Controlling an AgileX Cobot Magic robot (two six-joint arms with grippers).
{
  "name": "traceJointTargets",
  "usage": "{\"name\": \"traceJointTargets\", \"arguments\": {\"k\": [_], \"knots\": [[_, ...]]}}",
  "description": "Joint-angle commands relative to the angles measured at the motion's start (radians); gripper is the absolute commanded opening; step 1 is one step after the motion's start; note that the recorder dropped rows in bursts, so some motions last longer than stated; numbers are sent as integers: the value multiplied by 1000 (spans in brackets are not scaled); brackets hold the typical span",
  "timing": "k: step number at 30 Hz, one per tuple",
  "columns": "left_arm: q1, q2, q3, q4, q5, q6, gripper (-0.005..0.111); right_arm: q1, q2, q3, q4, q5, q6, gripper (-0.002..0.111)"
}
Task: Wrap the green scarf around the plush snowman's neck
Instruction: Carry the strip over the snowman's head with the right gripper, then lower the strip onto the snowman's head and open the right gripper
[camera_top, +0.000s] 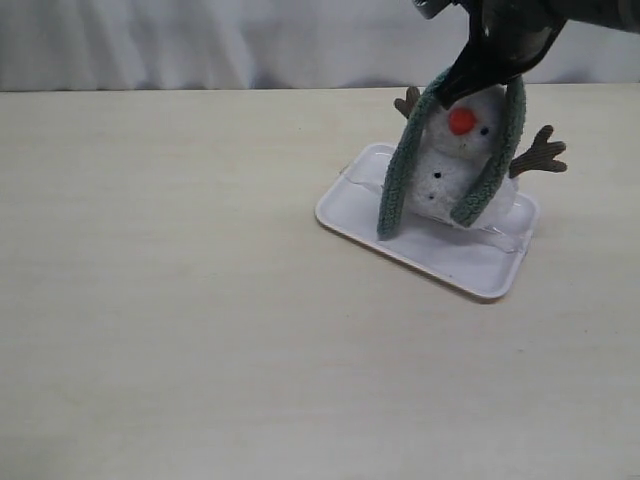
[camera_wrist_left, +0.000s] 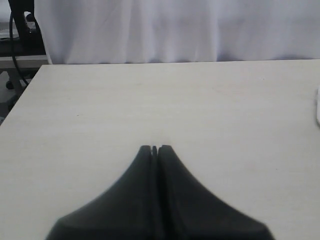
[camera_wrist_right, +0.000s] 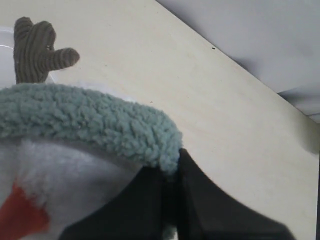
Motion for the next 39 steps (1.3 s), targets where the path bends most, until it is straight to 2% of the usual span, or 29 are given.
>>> {"name": "traceJointTargets", "arguments": {"k": [1, 7, 17, 30, 33, 39], "knots": [[5, -3, 2, -2, -13, -6, 0, -36, -2, -3, -9, 4, 8, 4], [5, -3, 2, -2, -13, -6, 0, -82, -2, -3, 62, -5, 8, 4], [5, -3, 2, -2, -13, -6, 0, -87, 53, -3, 113, -29, 8, 5], [5, -3, 2, -2, -13, -6, 0, -87, 61, -20, 127, 44, 8, 51], [5, -3, 2, -2, -13, -6, 0, -87, 61, -44, 131, 111, 5, 54], [5, -3, 2, -2, -13, -6, 0, -87, 50, -64, 184, 179, -81, 54]]}}
